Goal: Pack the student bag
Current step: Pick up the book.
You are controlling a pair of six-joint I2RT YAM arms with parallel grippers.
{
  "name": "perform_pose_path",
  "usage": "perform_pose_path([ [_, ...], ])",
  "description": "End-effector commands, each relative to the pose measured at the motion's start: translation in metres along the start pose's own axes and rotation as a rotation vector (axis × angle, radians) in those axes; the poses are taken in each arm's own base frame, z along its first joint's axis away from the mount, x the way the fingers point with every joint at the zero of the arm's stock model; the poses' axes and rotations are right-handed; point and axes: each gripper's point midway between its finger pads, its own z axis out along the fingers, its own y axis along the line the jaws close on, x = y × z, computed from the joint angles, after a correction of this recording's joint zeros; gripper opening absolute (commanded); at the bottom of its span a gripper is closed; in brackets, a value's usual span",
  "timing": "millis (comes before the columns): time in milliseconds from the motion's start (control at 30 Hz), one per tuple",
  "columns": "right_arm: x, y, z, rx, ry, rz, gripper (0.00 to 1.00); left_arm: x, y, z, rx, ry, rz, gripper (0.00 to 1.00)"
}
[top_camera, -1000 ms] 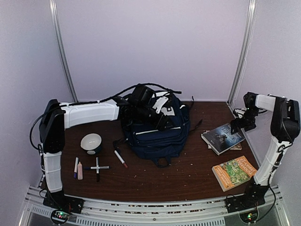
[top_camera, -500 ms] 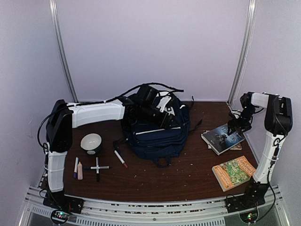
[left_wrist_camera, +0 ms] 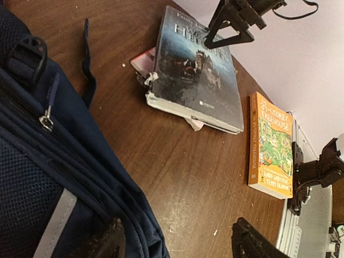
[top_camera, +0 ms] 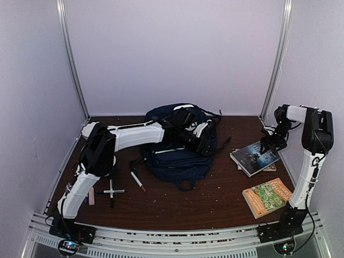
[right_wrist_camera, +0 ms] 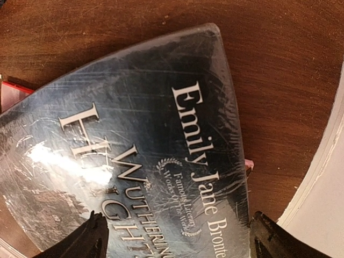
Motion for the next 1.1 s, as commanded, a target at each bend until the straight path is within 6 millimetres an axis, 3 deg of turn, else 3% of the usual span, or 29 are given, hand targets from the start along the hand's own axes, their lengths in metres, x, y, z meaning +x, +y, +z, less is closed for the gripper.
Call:
perform_pose_path([
  [0,0.0,0.015,0.003,-0.036,0.024,-0.032,0.9,-0.002,-0.021,0.005,0.091,0.018,-0.012,0.71],
  [167,-0.004,0.038,0.011,-0.041,0.04,-0.096,0.88,0.013,-0.015,0.014,0.091,0.072,-0.034,0.71],
  [433,-0.044,0.08,0.009,-0.013,0.015,-0.212,0.88,0.023,-0.009,0.006,0.041,0.1,-0.014,0.7],
  [567,-0.067,0.098,-0.001,-0.007,-0.037,-0.224,0.88,0.029,-0.005,-0.003,-0.011,0.119,0.007,0.69],
  [667,-0.074,0.1,-0.024,-0.018,-0.107,-0.186,0.89,0.032,-0.004,-0.012,-0.045,0.126,0.031,0.68],
  [767,-0.069,0.106,-0.062,-0.031,-0.224,-0.152,0.92,0.033,-0.006,-0.022,-0.07,0.125,0.059,0.68],
  [867,-0.05,0.112,-0.097,-0.046,-0.323,-0.11,0.95,0.03,-0.006,-0.028,-0.089,0.11,0.098,0.68],
  [967,-0.026,0.116,-0.102,-0.104,-0.346,-0.039,0.97,0.031,0.001,-0.027,-0.121,0.119,0.12,0.68],
  [1067,0.002,0.119,-0.091,-0.173,-0.285,0.033,0.97,0.034,0.007,-0.025,-0.137,0.131,0.124,0.68],
])
